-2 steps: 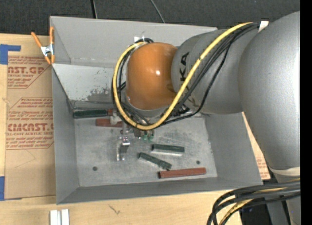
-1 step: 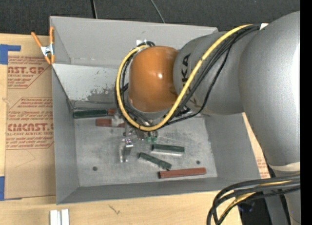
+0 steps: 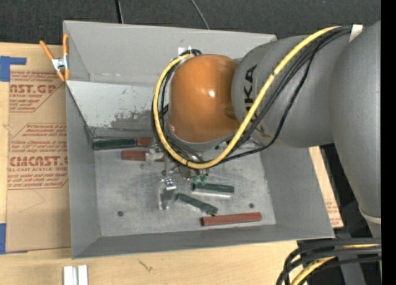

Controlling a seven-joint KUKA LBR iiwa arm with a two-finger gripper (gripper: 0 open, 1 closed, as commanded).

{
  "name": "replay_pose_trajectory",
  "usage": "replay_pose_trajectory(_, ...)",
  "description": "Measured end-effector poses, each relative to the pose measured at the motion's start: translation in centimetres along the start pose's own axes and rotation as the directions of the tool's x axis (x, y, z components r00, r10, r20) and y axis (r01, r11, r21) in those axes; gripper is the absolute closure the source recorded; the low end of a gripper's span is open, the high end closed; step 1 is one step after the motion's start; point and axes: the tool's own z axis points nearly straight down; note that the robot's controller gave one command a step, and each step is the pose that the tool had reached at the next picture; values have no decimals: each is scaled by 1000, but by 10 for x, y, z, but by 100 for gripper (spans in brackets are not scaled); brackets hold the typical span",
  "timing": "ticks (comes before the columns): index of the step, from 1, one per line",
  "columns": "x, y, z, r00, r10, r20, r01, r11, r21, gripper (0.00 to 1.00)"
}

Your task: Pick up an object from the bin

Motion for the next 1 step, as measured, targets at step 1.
replay_pose_trajectory(1, 1, -39, 104, 992, -125, 15, 125, 992, -4, 100)
